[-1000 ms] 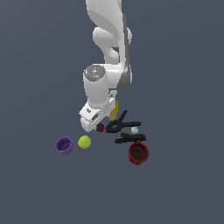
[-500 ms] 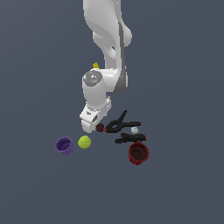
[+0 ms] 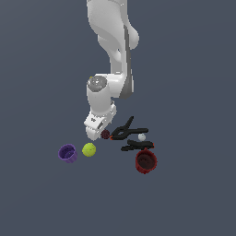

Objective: Pick up a designated object from a clutter of objects.

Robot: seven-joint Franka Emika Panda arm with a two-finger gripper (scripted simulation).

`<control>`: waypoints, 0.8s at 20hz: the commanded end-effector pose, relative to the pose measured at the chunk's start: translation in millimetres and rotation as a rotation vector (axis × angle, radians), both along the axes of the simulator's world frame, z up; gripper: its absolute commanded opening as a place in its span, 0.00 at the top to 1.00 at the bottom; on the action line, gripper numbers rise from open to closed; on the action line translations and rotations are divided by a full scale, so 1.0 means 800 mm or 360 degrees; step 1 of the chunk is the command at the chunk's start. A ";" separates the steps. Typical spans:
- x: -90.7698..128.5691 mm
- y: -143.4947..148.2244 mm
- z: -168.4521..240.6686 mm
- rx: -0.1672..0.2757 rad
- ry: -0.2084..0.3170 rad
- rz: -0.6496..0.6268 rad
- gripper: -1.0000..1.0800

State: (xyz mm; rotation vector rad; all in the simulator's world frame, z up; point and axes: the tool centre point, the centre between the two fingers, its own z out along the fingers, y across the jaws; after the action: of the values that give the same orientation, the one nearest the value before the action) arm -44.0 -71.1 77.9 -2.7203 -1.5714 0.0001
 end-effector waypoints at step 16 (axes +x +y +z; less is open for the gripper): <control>-0.001 0.000 -0.062 0.0000 0.0000 0.0006 0.04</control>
State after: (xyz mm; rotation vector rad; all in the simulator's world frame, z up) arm -45.4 -71.2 29.6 -2.7169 -1.5757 0.0014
